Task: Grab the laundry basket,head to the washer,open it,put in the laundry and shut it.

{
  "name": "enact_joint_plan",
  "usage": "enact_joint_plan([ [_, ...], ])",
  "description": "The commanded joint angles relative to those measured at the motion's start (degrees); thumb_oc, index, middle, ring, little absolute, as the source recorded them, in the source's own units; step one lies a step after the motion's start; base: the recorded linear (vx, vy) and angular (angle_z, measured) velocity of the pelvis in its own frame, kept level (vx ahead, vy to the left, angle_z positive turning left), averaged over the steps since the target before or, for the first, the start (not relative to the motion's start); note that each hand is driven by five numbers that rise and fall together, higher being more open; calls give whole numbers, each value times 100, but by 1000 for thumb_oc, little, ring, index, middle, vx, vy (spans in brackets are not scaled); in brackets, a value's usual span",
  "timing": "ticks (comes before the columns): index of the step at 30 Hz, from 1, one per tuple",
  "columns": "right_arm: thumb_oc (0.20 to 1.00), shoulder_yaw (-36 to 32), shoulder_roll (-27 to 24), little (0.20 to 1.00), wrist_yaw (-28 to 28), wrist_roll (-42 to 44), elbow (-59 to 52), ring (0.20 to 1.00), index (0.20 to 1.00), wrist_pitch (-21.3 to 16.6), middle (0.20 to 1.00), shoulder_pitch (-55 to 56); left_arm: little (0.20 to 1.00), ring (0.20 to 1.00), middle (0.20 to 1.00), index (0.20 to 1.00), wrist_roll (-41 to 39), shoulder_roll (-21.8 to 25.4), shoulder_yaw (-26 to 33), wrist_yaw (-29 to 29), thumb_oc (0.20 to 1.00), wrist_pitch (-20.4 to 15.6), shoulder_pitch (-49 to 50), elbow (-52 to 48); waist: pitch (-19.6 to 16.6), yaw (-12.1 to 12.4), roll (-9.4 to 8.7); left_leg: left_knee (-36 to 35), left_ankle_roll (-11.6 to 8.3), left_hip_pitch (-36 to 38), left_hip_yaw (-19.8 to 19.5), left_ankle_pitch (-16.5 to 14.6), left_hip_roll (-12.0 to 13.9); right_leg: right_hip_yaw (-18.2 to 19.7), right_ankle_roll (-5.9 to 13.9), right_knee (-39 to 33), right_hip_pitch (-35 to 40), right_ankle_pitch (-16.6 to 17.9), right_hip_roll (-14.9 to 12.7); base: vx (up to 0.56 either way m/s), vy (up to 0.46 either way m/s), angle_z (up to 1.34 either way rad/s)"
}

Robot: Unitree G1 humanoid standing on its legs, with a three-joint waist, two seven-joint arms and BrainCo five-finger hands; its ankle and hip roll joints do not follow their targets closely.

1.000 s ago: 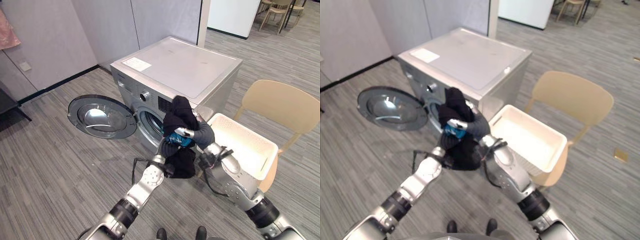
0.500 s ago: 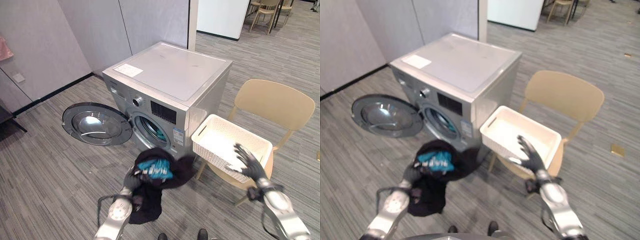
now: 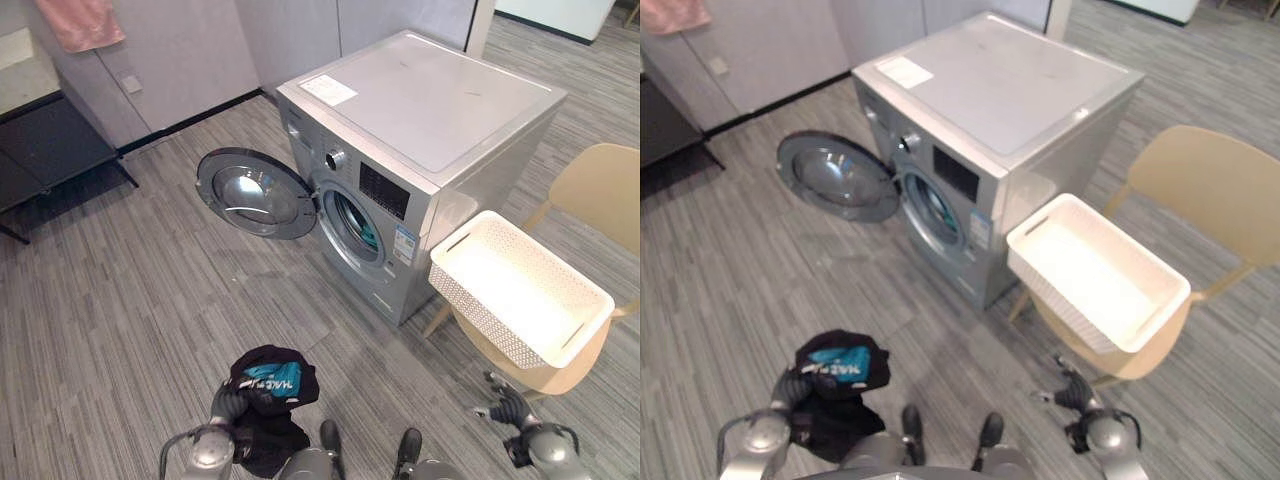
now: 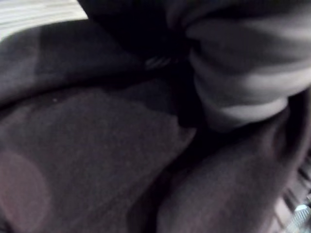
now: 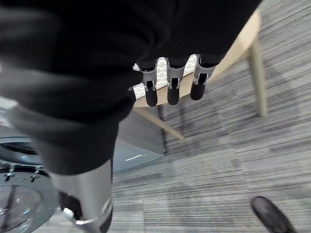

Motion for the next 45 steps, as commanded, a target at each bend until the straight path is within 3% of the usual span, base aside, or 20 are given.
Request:
enact_joint_plan([
  [1,1000,-44,-117,1000,-230,-29,-79,1000,1000,-116,1000,-168,200,200,200,200,-22,295,162,254,200,-197,-126,-412,-156,57,-120,-388,-141,-269,231,206,374,-133,611,571,435,-1029,-80,79,184,144],
  [5,1000,-2,-71,1000,-247,-60,-14,1000,1000,-55,1000,-226,200,200,200,200,97,325,70,217,200,-177,-208,-449,-203,37,-112,-539,-161,-339,572,334,559,-528,659,712,565,-1120,-229,195,239,110],
  [8,1000,76,5,1000,-268,-114,-3,1000,1000,-77,1000,-331,200,200,200,200,229,372,7,152,200,-173,-192,-487,-278,98,-200,-517,-69,-373,464,244,371,-674,768,975,670,-1119,-480,284,321,50],
  [10,1000,189,158,1000,-267,-89,0,1000,1000,-30,1000,-465,200,200,200,200,170,471,54,154,200,-145,-213,-532,-195,217,-364,-321,191,-425,248,-105,57,-426,860,1706,397,-936,-880,203,288,45],
  [12,1000,233,194,1000,-302,-86,-9,1000,1000,-49,1000,-555,200,200,200,200,170,547,39,179,200,-148,-300,-507,-112,202,-418,-300,276,-381,175,-225,-72,-192,875,2128,155,-759,-965,139,176,28],
  [13,1000,305,225,1000,-327,-73,-133,1000,1000,-65,1000,-661,200,200,200,200,237,654,-14,243,200,-158,-417,-543,16,125,-427,-307,388,-285,-36,-373,-235,394,840,2523,-270,-725,-733,173,192,51],
  [14,1000,305,227,1000,-327,-73,-135,1000,1000,-62,1000,-667,200,200,200,200,237,656,-11,243,200,-156,-423,-542,12,137,-434,-305,393,-294,-21,-384,-238,417,842,2564,-306,-743,-745,193,165,110],
  [16,1000,359,174,1000,-319,-28,-295,1000,1000,-94,1000,-695,200,200,200,200,186,611,-78,272,200,-178,-562,-547,183,-82,-292,-444,476,-38,-300,-409,-369,1138,705,2610,-1016,-908,-76,218,161,116],
  [18,1000,391,143,1000,-286,16,-318,1000,1000,-67,1000,-682,200,200,200,200,204,532,-194,252,200,-163,-587,-449,273,-232,-255,-570,536,349,-535,-576,-549,1236,662,2092,-1381,-625,45,363,100,47],
  [20,1000,385,145,1000,-275,-33,-258,1000,1000,-51,1000,-611,200,200,200,200,282,465,-263,244,200,-125,-635,-331,308,-360,-336,-571,516,617,-810,-750,-720,1279,817,1358,-1711,-186,129,453,-47,65],
  [22,1000,389,155,1000,-261,-93,-229,1000,1000,-35,1000,-573,200,200,200,200,336,438,-285,242,200,-120,-641,-336,316,-387,-373,-471,501,716,-899,-883,-767,990,875,1074,-1682,-27,46,310,-91,56],
  [25,1000,395,161,1000,-247,-138,-193,1000,1000,-32,1000,-545,200,200,200,200,394,413,-312,200,200,-114,-595,-353,271,-349,-394,-431,477,843,-851,-998,-753,462,863,1073,-1572,-31,-63,197,-87,70],
  [29,1000,331,105,1000,-248,-142,-140,1000,1000,-67,1000,-456,200,200,200,200,449,319,-393,122,200,-123,-505,-382,-16,-452,-382,-218,272,1039,-799,-1239,-710,438,730,770,-1172,-47,-6,282,-148,3],
  [32,1000,230,12,1000,-240,-96,-207,1000,1000,-73,1000,-349,200,200,200,200,432,235,-456,17,200,-128,-375,-459,-104,-511,-371,1249,6,708,-497,-1002,-290,660,528,414,-618,-178,232,240,-151,-26],
  [34,1000,233,-60,1000,-266,-121,-144,1000,1000,-63,1000,-354,200,200,200,200,426,173,-539,19,200,-126,-429,-455,-21,-475,-416,1609,30,245,-504,-851,-173,828,434,326,-425,-281,251,150,-67,-77],
  [36,1000,208,-101,1000,-281,-147,-135,1000,1000,-49,1000,-351,200,200,200,200,427,176,-584,-18,200,-127,-422,-499,0,-450,-446,1314,98,27,-645,-953,-203,1023,451,291,-320,-324,264,155,16,-99],
  [39,1000,236,-147,1000,-300,-150,-77,1000,1000,-78,1000,-351,200,200,200,200,447,201,-653,-34,200,-161,-399,-548,64,-371,-448,807,49,-163,-1068,-710,-371,1402,442,282,-222,-364,367,165,22,-80],
  [42,1000,297,-165,1000,-339,-185,44,1000,1000,-81,1000,-415,200,200,200,200,387,160,-733,-26,200,-182,-430,-533,174,-277,-360,300,-63,-401,-1797,-282,-621,1939,420,327,-107,-439,571,114,25,-128],
  [43,1000,296,-164,1000,-339,-185,44,1000,1000,-81,1000,-418,200,200,200,200,387,160,-733,-25,200,-182,-434,-531,161,-281,-365,270,-63,-410,-1799,-250,-627,1936,420,325,-127,-428,565,87,63,-109],
  [45,1000,399,-206,1000,-372,-191,136,1000,1000,-93,1000,-563,200,200,200,200,318,128,-821,26,200,-219,-516,-513,205,-222,-285,156,-53,-484,-2459,-164,-847,2548,376,513,-131,-513,768,116,102,-114],
])
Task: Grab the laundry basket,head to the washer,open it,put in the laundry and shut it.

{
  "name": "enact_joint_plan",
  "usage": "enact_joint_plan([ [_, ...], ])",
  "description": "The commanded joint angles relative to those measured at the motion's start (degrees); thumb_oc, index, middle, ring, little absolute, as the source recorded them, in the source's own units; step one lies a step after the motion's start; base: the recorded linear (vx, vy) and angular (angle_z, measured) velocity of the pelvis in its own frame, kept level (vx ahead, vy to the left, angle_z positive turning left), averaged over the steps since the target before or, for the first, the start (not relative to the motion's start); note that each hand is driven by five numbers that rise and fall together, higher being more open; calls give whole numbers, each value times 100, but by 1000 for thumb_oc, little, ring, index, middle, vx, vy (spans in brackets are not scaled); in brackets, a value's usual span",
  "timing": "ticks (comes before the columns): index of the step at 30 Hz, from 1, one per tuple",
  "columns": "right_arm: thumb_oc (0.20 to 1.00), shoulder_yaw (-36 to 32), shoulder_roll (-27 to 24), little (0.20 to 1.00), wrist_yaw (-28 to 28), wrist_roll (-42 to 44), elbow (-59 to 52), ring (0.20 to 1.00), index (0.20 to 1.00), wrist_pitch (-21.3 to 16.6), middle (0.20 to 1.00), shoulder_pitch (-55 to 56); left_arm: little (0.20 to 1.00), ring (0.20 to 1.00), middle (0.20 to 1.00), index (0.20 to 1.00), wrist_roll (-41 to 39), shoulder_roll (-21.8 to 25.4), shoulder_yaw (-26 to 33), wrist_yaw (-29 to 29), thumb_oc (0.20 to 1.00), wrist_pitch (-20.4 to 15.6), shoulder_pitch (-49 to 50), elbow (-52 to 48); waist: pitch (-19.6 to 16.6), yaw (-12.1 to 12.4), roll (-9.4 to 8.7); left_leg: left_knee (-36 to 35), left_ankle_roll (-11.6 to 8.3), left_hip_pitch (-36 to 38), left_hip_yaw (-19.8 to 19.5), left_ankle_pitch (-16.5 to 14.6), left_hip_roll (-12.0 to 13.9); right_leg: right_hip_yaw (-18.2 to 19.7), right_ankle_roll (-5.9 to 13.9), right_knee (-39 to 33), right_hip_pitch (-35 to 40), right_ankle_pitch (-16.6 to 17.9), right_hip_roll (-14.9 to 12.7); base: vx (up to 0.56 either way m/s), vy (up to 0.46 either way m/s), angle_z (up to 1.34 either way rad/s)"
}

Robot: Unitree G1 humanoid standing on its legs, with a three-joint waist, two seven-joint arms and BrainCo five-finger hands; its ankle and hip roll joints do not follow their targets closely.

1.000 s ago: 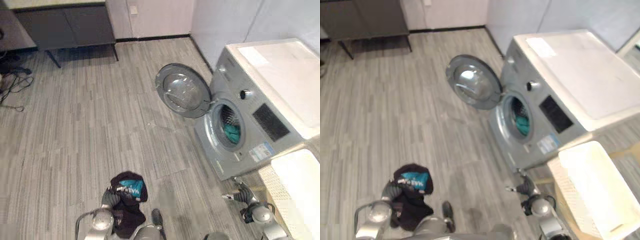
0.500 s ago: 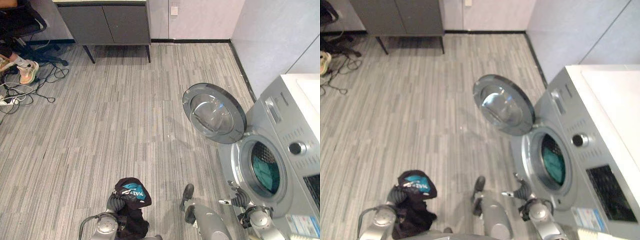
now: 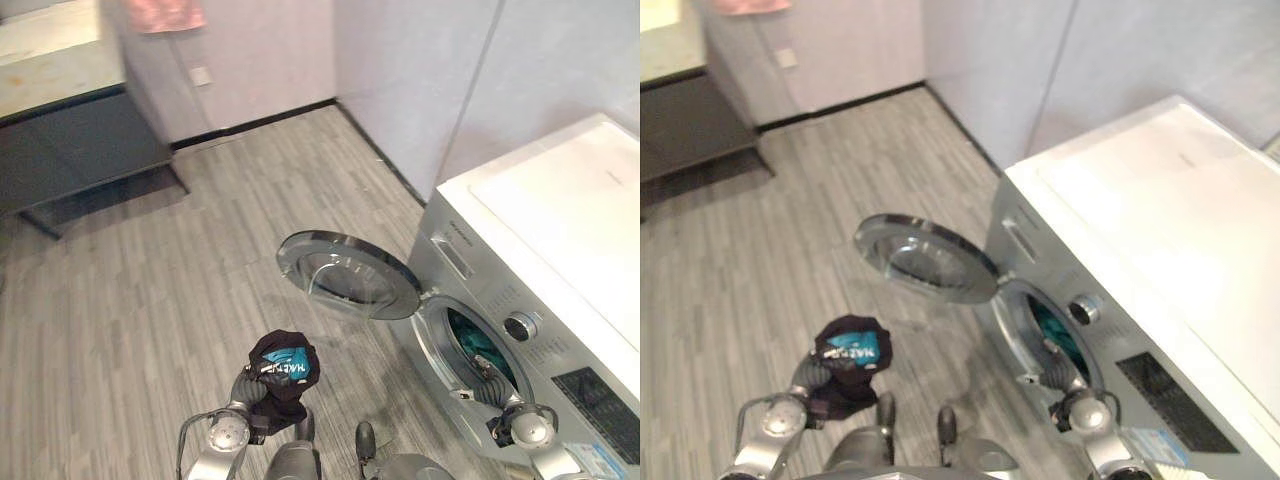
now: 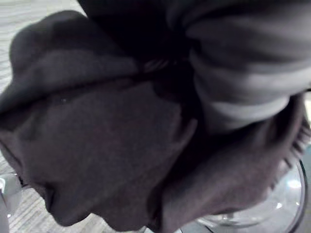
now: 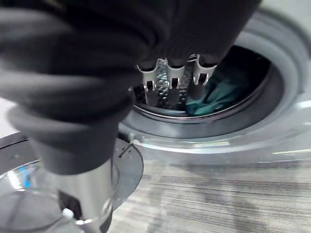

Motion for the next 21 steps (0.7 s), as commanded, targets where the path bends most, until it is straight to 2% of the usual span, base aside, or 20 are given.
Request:
enact_joint_plan([
  [1,1000,87,-167,1000,-144,-192,-83,1000,1000,-202,1000,-195,200,200,200,200,35,89,-79,69,200,-277,-44,-223,105,174,14,359,48,162,-210,-150,-307,-230,925,637,-316,-768,-180,106,95,-156],
  [3,1000,130,-165,1000,-115,-268,-13,1000,1000,-222,1000,-214,200,200,200,200,44,70,-139,42,200,-269,-55,-122,20,100,70,55,106,403,-118,-181,-212,21,947,673,-346,-781,-105,84,110,-164],
  [5,1000,180,-139,1000,-110,-288,10,1000,1000,-219,1000,-242,200,200,200,200,45,115,-193,19,200,-277,-82,-116,-17,60,62,-36,177,536,148,-184,-135,263,1001,745,-451,-725,-108,34,130,-108],
  [8,1000,238,-78,1000,-53,-273,-46,1000,1000,-203,1000,-291,200,200,200,200,104,257,-188,39,200,-292,-99,-191,1,-11,26,-106,274,656,733,-276,-12,560,1133,865,-642,-668,-85,-25,96,-128],
  [10,1000,260,-39,1000,-37,-279,-35,1000,1000,-193,1000,-350,200,200,200,200,105,350,-135,86,200,-311,-169,-217,11,-6,13,-172,294,702,1118,-311,78,558,1211,966,-869,-584,-107,-60,30,-113],
  [11,1000,259,-14,1000,-32,-271,-22,1000,1000,-188,1000,-386,200,200,200,200,80,378,-102,97,200,-312,-196,-247,31,12,23,-188,306,742,1268,-353,137,353,1220,1003,-928,-594,-183,-71,-41,-174],
  [12,1000,257,29,1000,-34,-256,-25,1000,1000,-212,1000,-438,200,200,200,200,45,410,-66,122,200,-333,-238,-284,21,69,32,-227,290,765,1457,-358,222,-96,1220,989,-1003,-591,-340,-37,-85,-146],
  [15,1000,230,130,1000,-17,-244,-42,1000,1000,-255,1000,-506,200,200,200,200,20,452,11,134,200,-339,-265,-329,-3,196,140,-271,216,966,1961,-368,526,-1858,1120,1169,-1049,-791,-918,34,-135,-128],
  [16,1000,248,172,1000,-15,-226,-15,1000,1000,-281,1000,-548,200,200,200,200,3,432,57,155,200,-350,-256,-328,-29,247,184,-304,142,1134,2122,-495,632,-2359,1162,1169,-908,-937,-1081,97,-173,-139],
  [17,1000,233,181,1000,-20,-219,-24,1000,1000,-295,1000,-530,200,200,200,200,-6,406,91,172,200,-371,-237,-325,-74,245,179,-279,116,1187,2300,-505,665,-2603,1178,1014,-778,-937,-1159,98,-130,-128],
  [19,1000,233,194,1000,-6,-225,-17,1000,1000,-268,1000,-520,200,200,200,200,-22,382,110,169,200,-365,-207,-334,-86,214,180,-240,85,1252,2419,-523,691,-2593,1183,953,-763,-868,-1188,74,-132,-106],
  [21,1000,173,145,1000,-19,-255,-66,1000,1000,-246,1000,-461,200,200,200,200,-29,325,157,171,200,-376,-163,-315,-94,193,199,70,49,1229,2506,-601,751,-2429,1228,829,-707,-806,-1185,116,-190,-42],
])
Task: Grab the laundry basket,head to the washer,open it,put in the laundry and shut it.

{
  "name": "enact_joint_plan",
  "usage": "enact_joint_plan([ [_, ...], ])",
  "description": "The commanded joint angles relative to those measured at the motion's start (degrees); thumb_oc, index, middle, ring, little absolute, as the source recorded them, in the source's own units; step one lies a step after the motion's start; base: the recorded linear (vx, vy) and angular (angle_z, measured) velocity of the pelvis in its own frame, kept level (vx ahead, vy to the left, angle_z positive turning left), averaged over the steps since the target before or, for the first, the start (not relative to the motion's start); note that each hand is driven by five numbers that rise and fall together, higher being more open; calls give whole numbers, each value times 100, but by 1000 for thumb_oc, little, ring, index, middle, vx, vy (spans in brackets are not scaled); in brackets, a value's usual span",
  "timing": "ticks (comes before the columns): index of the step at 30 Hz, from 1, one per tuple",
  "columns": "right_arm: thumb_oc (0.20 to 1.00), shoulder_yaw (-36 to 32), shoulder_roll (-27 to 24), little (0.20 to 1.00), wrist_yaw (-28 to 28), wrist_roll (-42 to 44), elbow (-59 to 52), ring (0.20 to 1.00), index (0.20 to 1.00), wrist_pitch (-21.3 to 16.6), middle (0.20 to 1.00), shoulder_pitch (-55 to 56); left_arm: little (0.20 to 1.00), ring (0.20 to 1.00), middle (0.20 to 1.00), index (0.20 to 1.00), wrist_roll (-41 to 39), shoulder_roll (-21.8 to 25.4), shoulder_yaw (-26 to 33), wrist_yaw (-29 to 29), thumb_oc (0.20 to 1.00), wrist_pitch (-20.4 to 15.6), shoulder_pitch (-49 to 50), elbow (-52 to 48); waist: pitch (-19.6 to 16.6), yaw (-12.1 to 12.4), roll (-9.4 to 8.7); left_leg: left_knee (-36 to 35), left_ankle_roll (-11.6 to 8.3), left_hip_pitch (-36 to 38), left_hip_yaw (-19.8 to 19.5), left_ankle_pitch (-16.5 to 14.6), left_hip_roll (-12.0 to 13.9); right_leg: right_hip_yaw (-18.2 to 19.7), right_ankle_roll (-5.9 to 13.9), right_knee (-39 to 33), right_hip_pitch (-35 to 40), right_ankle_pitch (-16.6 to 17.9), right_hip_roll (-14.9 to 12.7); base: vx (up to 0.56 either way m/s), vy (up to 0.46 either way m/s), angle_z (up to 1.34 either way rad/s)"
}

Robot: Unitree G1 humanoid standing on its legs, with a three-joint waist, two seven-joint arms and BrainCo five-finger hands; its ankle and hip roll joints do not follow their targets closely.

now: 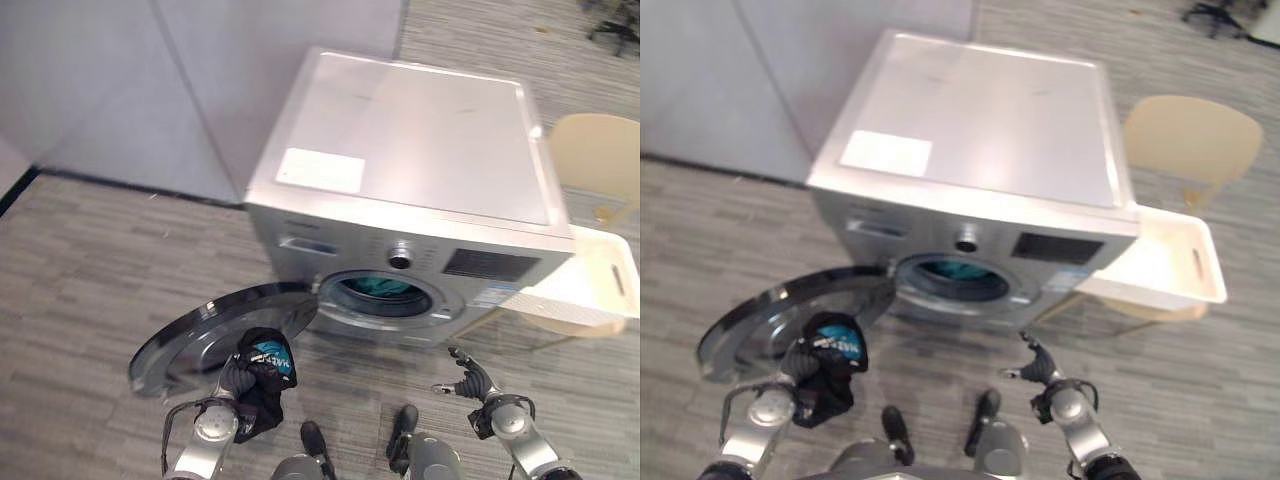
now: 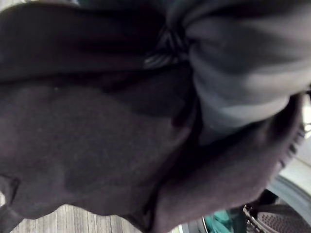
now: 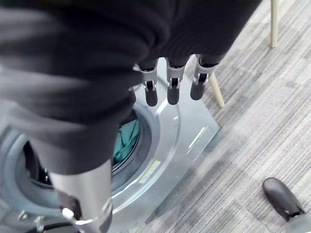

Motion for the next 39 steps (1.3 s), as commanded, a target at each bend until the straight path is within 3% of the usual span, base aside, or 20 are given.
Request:
enact_joint_plan([
  [1,1000,-87,-313,1000,-92,-47,-149,1000,1000,-142,1000,-66,200,200,200,200,-25,-103,50,123,200,-347,-26,-326,-212,87,46,988,-144,-82,-563,-546,302,658,15,-245,325,-381,254,109,-203,-7],
  [3,1000,-202,-477,1000,-177,56,-202,1000,1000,-114,1000,-37,200,200,200,200,-143,-206,30,172,200,-329,-62,-276,-74,73,114,1660,-209,-316,-851,-484,477,808,-123,-295,437,-471,370,68,-183,-41],
  [4,1000,-251,-510,1000,-212,93,-188,1000,1000,-110,1000,-41,200,200,200,200,-172,-233,6,188,200,-334,-100,-255,-23,82,94,1726,-174,-466,-993,-322,426,801,-194,-335,417,-399,368,12,-123,-55],
  [6,1000,-296,-519,1000,-249,160,-182,1000,1000,-114,1000,-48,200,200,200,200,-204,-262,-35,218,200,-344,-139,-249,24,116,74,1696,-162,-692,-1421,-434,202,895,-185,-398,463,-419,395,10,-53,-30],
  [7,1000,-297,-519,1000,-249,160,-182,1000,1000,-114,1000,-48,200,200,200,200,-205,-262,-36,218,200,-345,-140,-248,25,113,74,1698,-161,-692,-1425,-436,200,891,-184,-399,465,-420,393,100,-19,-23],
  [8,1000,-299,-513,1000,-329,233,-90,1000,1000,-131,1000,-66,200,200,200,200,-251,-270,-91,289,200,-376,-219,-246,79,160,62,1294,-205,-952,-1758,-259,1,1035,-151,-419,470,-424,480,80,-1,-13],
  [9,1000,-278,-534,1000,-350,238,-85,1000,1000,-133,1000,-88,200,200,200,200,-264,-245,-98,330,200,-387,-266,-264,165,197,73,1214,-237,-1099,-1857,-139,-39,1090,-145,-368,444,-437,523,80,-2,-13],
  [14,1000,-148,-591,1000,-451,219,-79,1000,1000,-163,1000,-360,200,200,200,200,-357,-153,-128,500,200,-454,-463,-394,563,209,159,1206,-169,-1446,-2006,-100,-59,1384,-188,387,-297,-550,601,-136,72,-44],
  [16,1000,-91,-589,1000,-573,346,-168,1000,1000,-178,1000,-582,200,200,200,200,-457,-77,-143,718,200,-561,-730,-540,794,200,151,1534,-111,-1907,-1949,-266,-47,1551,-224,1020,-1068,-659,549,-194,86,-55],
  [18,1000,-126,-622,1000,-722,452,-491,1000,1000,-188,1000,-760,200,200,200,200,-476,-21,-177,921,200,-617,-1056,-771,910,180,120,2097,52,-2650,-1831,-322,-54,1605,-315,1531,-1851,-678,468,-200,32,3],
  [21,1000,-135,-645,1000,-768,483,-628,1000,1000,-214,1000,-851,200,200,200,200,-458,-7,-206,987,200,-632,-1197,-860,959,159,125,2403,40,-2850,-1837,-563,-20,1651,-291,1832,-2071,-899,438,-50,7,5],
  [22,1000,-161,-636,1000,-896,573,-853,1000,1000,-256,1000,-1066,200,200,200,200,-434,-11,-304,1139,200,-636,-1570,-964,1086,100,135,2990,88,-3416,-1835,-712,53,1691,-347,2363,-2634,-1036,383,-167,-19,-1],
  [24,1000,-179,-636,1000,-958,593,-946,1000,1000,-283,1000,-1152,200,200,200,200,-407,-14,-340,1202,200,-632,-1738,-992,1107,77,142,3291,107,-3720,-1837,-778,89,1733,-372,2672,-2941,-1097,367,-159,-15,1],
  [26,1000,-217,-634,1000,-1136,629,-1266,1000,1000,-363,1000,-1440,200,200,200,200,-251,66,-454,1461,200,-618,-2386,-1182,1275,-42,187,4274,164,-4604,-1877,-1018,178,1819,-473,3612,-3807,-1368,322,-149,-8,1],
  [27,1000,-223,-634,1000,-1135,629,-1268,1000,1000,-360,1000,-1448,200,200,200,200,-251,65,-457,1463,200,-618,-2402,-1174,1256,-40,191,4327,164,-4664,-1883,-1042,183,1820,-474,3659,-3863,-1390,320,-105,-12,-1],
  [29,1000,-251,-664,1000,-1221,671,-1534,1000,1000,-447,1000,-1644,200,200,200,200,8,346,-535,1760,200,-572,-3188,-1208,1318,-185,227,5249,212,-5542,-1941,-1277,272,1948,-575,4456,-4696,-1617,338,-75,-4,-4],
  [30,1000,-258,-662,1000,-1220,672,-1534,1000,1000,-445,1000,-1653,200,200,200,200,8,347,-541,1764,200,-574,-3210,-1195,1299,-178,230,5297,212,-5600,-1945,-1299,279,1950,-577,4499,-4752,-1636,339,-36,15,-18],
  [32,1000,-237,-695,1000,-1213,838,-1690,1000,1000,-622,1000,-1768,200,200,200,200,279,836,-681,2193,200,-525,-4232,-962,1292,-354,257,5973,313,-6218,-2063,-1540,383,2115,-639,5159,-5438,-1836,386,-14,24,-15],
  [39,1000,-205,-865,1000,-1029,1173,-1964,1000,1000,-1037,1000,-1719,200,200,200,200,437,2399,-1431,2994,200,-397,-7104,337,1245,-704,297,7135,429,-7278,-2310,-1961,579,2253,-677,6214,-6498,-2140,508,25,-10,-18],
])
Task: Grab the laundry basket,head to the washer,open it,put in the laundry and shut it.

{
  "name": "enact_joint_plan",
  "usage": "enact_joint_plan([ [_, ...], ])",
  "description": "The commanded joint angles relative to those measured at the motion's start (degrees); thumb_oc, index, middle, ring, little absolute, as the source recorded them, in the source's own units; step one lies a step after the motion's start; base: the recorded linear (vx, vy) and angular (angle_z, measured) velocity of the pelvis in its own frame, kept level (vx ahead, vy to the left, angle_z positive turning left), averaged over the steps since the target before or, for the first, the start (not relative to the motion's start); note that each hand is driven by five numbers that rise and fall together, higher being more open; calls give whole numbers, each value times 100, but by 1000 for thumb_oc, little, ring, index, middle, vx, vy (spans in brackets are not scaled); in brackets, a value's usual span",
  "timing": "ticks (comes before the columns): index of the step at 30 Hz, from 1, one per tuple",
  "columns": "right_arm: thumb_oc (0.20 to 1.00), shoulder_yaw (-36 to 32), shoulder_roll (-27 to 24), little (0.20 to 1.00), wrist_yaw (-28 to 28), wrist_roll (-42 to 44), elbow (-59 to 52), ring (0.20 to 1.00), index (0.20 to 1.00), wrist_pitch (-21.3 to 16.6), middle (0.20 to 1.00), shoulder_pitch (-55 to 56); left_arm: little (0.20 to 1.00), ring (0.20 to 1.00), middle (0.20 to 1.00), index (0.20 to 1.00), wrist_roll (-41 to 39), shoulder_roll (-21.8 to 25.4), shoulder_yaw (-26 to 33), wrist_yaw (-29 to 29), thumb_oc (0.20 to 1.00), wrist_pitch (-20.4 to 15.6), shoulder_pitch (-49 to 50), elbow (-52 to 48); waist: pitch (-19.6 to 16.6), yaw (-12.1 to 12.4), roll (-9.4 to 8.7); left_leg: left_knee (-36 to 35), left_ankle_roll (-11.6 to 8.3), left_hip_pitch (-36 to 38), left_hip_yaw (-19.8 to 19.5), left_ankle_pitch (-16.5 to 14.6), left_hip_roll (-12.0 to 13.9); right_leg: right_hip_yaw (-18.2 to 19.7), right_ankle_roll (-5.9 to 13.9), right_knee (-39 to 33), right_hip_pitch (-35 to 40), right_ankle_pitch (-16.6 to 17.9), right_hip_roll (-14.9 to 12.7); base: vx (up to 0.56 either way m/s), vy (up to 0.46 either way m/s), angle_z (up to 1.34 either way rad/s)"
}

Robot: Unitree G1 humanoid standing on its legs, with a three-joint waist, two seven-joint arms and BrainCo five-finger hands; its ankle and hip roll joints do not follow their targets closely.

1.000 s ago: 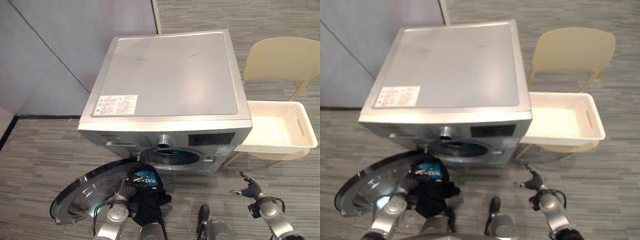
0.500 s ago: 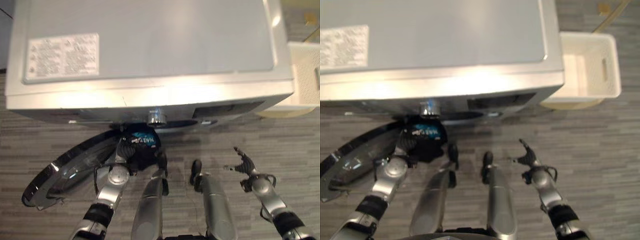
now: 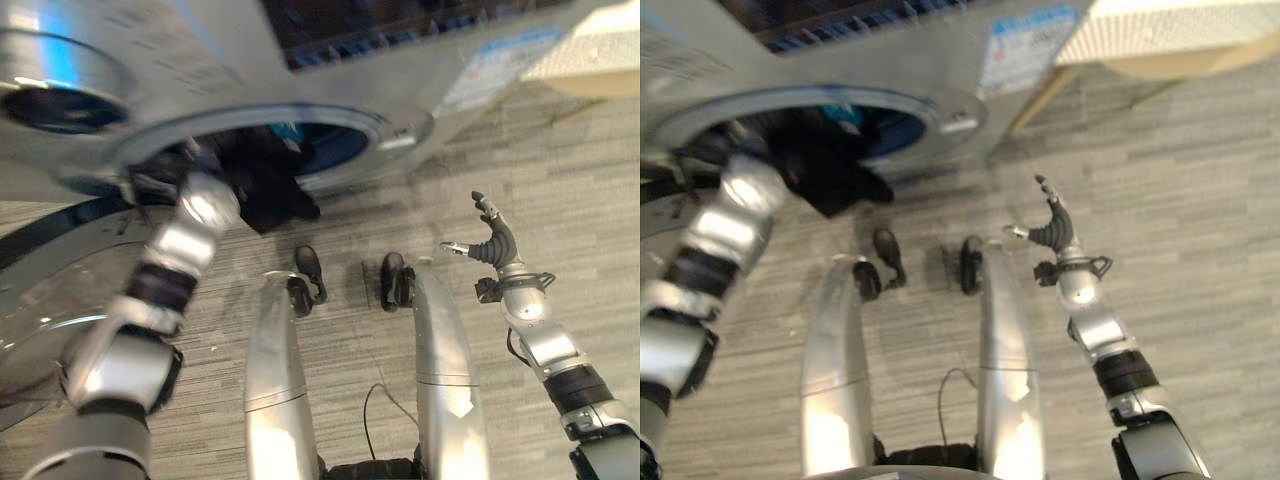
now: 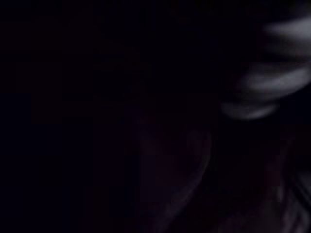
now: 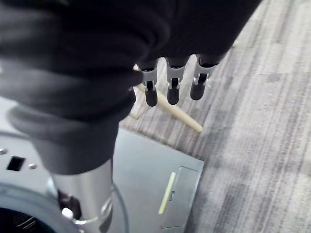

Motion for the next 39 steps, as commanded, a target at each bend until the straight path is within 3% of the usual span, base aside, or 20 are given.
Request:
enact_joint_plan([
  [1,1000,51,-10,1000,114,352,-413,1000,1000,-493,1000,523,200,200,200,200,386,208,-170,717,200,-243,-755,337,-704,-162,113,108,50,173,-468,-579,152,258,360,-969,110,217,111,34,-32,-6],
  [6,1000,180,-93,1000,143,535,-358,1000,1000,-575,1000,504,200,200,200,200,280,558,-728,1197,200,-142,-1983,1139,-732,-265,69,276,24,-128,-515,-614,223,230,402,-880,-165,272,190,7,-15,-5],
  [7,1000,246,-169,1000,133,614,-357,1000,1000,-618,1000,564,316,316,316,316,204,583,-837,1321,316,-75,-2240,1305,-724,-315,54,308,13,-254,-532,-595,234,206,430,-915,-252,324,209,-28,-26,-4],
  [8,1000,248,-199,1000,138,629,-359,1000,1000,-636,1000,591,316,316,316,316,222,591,-902,1296,316,-74,-2306,1332,-730,-320,52,311,15,-310,-551,-587,232,186,442,-938,-283,340,205,-31,-40,-5],
  [9,1000,257,-245,1000,137,634,-341,1000,1000,-637,1000,593,548,548,548,548,244,570,-1016,1218,548,-64,-2348,1395,-746,-321,59,315,14,-370,-575,-568,227,171,446,-954,-323,354,208,-11,-22,-5],
  [10,1000,253,-239,1000,137,635,-338,1000,1000,-639,1000,591,1000,1000,1000,1000,240,565,-1034,1215,1000,-69,-2368,1410,-755,-317,62,318,13,-389,-583,-565,226,165,445,-955,-336,355,208,6,-34,-2],
  [19,1000,212,-129,1000,268,418,-168,1000,1000,-477,1000,739,1000,1000,1000,1000,365,-27,-850,-117,1000,-36,-909,1610,-1018,-200,61,422,-28,-588,-725,-535,172,53,376,-826,-485,318,213,7,-29,-1],
  [24,1000,185,-67,1000,254,429,-3,1000,1000,-459,1000,724,1000,1000,1000,1000,350,-143,-569,-297,1000,-96,-211,1354,-1127,-130,71,278,-65,-441,-729,-523,169,7,333,-925,-332,295,168,-12,-17,9],
  [28,1000,209,29,1000,205,349,206,1000,1000,-361,1000,681,1000,1000,1000,1000,281,-314,-73,-361,1000,-166,773,713,-1259,2,79,-266,-142,47,-718,-408,159,-62,354,-1438,203,355,120,-48,-6,15],
  [31,1000,200,188,1000,177,206,499,1000,1000,-175,1000,734,1000,1000,1000,1000,98,-884,512,-568,1000,-275,2154,-37,-1355,201,63,-1088,-246,858,-612,-221,89,-155,421,-2172,972,483,52,-47,11,11],
  [34,1000,224,237,1000,192,122,669,1000,1000,-80,1000,833,1000,1000,1000,1000,-40,-1272,775,-742,1000,-332,2912,-376,-1365,268,45,-1704,-280,1546,-511,-82,18,-197,482,-2664,1555,612,15,0,47,25],
  [35,1000,116,273,1000,229,16,985,1000,1000,58,1000,1061,1000,1000,1000,1000,-322,-1711,1078,-1017,1000,-447,4024,-720,-1412,405,14,-2662,-314,2601,-395,156,-115,-282,602,-3477,2553,886,-53,29,77,18],
  [37,1000,86,284,1000,270,-36,1026,1000,1000,93,1000,1144,1000,1000,1000,1000,-374,-1837,1125,-1101,1000,-444,4348,-833,-1407,432,9,-2972,-309,2955,-358,225,-158,-301,623,-3716,2860,950,-64,88,76,21],
  [38,1000,25,348,1000,300,-117,1268,1000,1000,133,1000,1315,1000,1000,1000,1000,-583,-2137,1256,-1245,1000,-454,4877,-796,-1418,503,-14,-3645,-328,3704,-317,401,-277,-352,702,-4311,3613,1117,-87,109,74,38],
  [39,1000,28,348,1000,299,-117,1269,1000,1000,131,1000,1320,1000,1000,1000,1000,-583,-2137,1259,-1246,1000,-452,4887,-802,-1394,500,-16,-3678,-329,3752,-314,414,-281,-353,703,-4337,3658,1128,-87,85,99,38],
])
